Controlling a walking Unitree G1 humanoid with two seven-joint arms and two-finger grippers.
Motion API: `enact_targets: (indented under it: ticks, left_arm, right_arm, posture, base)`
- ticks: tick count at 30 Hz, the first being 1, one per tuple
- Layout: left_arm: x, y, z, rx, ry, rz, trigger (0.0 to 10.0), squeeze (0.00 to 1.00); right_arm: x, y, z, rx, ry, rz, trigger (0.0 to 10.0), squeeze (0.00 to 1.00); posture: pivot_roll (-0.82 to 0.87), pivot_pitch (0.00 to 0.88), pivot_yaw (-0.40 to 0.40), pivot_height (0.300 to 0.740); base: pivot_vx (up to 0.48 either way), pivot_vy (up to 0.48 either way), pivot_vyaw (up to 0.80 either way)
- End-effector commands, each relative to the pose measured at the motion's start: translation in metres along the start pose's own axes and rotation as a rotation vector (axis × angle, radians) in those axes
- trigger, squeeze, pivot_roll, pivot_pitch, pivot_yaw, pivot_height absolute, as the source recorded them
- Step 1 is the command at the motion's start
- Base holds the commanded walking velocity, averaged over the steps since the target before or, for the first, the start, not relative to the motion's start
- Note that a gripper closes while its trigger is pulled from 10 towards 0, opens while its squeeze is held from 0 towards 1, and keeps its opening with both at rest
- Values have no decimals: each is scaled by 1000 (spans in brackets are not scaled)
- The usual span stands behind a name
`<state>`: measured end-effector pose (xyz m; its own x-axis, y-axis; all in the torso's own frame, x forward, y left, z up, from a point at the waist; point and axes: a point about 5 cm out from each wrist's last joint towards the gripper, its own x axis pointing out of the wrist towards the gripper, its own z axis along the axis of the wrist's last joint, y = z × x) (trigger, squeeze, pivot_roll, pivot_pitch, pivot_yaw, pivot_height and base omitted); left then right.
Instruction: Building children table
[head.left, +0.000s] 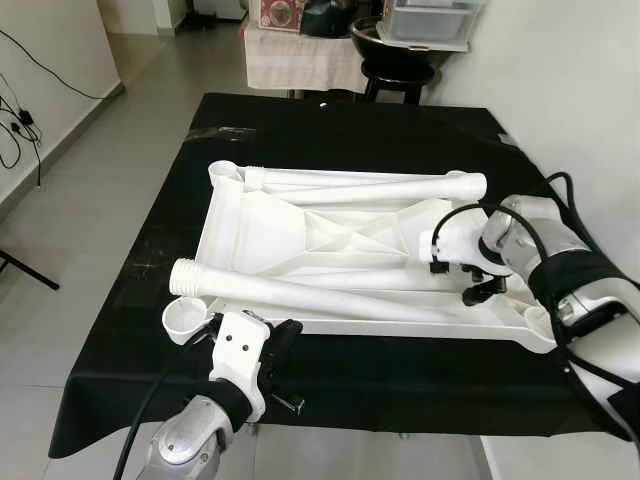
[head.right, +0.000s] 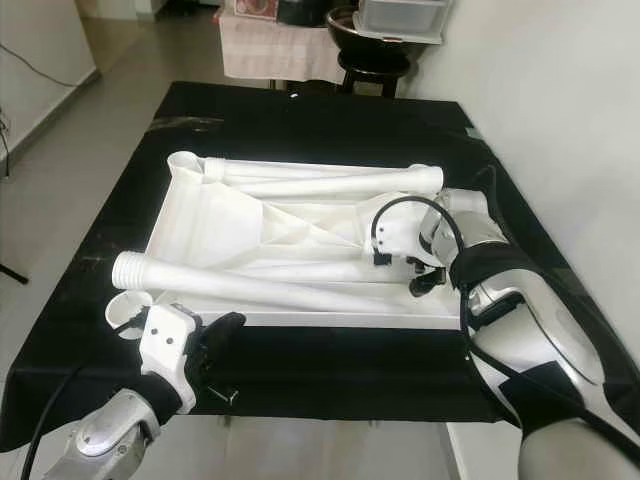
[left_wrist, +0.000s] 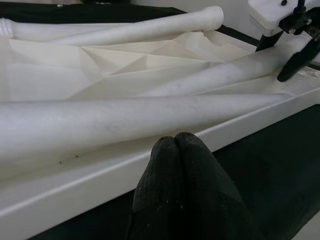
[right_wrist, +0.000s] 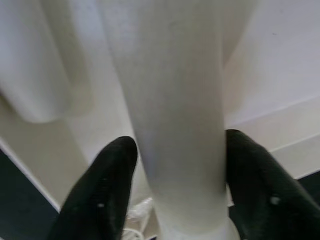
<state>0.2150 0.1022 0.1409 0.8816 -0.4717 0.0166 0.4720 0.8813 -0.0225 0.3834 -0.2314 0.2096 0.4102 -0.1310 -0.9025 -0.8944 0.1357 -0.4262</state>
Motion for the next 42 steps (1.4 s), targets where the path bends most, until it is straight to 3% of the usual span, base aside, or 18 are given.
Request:
enact_targets:
  ticks: [1,7,13,18,24,28,31,33,34,35,36,37,38,42]
  left_arm:
    - [-1,-4,-1,-19,10,-7,10000,0]
    - [-3,-7,0,-28,14,-10,10000,0]
    - [-2,-8,1,-31,19,-14,10000,0]
    - [-1,-5,2,-25,17,-11,10000,0]
    - [0,-2,3,-12,16,-10,10000,0]
    - [4,6,8,12,-2,-2,10000,0]
    - [10,17,23,-5,-71,22,10000,0]
    - [10,17,23,-5,-71,22,10000,0]
    - [12,22,31,-18,-109,33,10000,0]
    - [12,22,31,-18,-109,33,10000,0]
    - [16,28,49,-40,-185,37,10000,0]
    - [19,34,67,-61,-267,30,10000,0]
    - [21,37,87,-91,-356,-7,10000,1000]
    - [21,40,109,-106,-454,-49,10000,1000]
  right_arm:
    - [-4,-3,-7,-9,39,-4,0,0]
    - [-3,-4,-8,-15,52,-11,0,0]
    - [-9,-10,-6,26,-13,-52,0,0]
    - [-35,-31,-2,203,-211,-174,0,0]
    - [-49,-40,-9,277,-269,-242,0,0]
    - [-68,-48,-24,388,-383,-307,0,0]
    - [-82,-53,-10,500,-699,-300,235,0]
    - [-82,-53,-10,500,-699,-300,235,0]
    - [-82,-53,-4,541,-791,-280,7569,0]
    - [-82,-53,-4,541,-791,-280,7569,0]
    - [-78,-50,6,586,-883,-238,10000,0]
    - [-73,-47,15,632,-944,-207,10000,0]
    - [-67,-43,24,672,-989,-191,10000,0]
    - [-62,-41,36,726,-1029,-186,10000,0]
  posture:
    - [-248,139,-125,740]
    - [-252,138,-126,740]
    - [-256,132,-126,740]
    - [-257,122,-123,740]
    - [-257,116,-120,740]
    - [-263,103,-110,740]
    - [-266,89,-113,740]
    - [-266,89,-113,740]
    - [-263,86,-114,740]
    - [-263,86,-114,740]
    - [-253,76,-117,740]
    - [-251,72,-114,740]
    - [-249,66,-110,740]
    - [-251,61,-107,740]
  base:
    - [0,0,0]
    - [0,0,0]
    - [0,0,0]
    - [0,0,0]
    - [0,0,0]
    - [0,0,0]
    - [0,0,0]
    - [0,0,0]
    - [0,0,0]
    - [0,0,0]
    - [0,0,0]
    - [0,0,0]
    - [0,0,0]
    - [0,0,0]
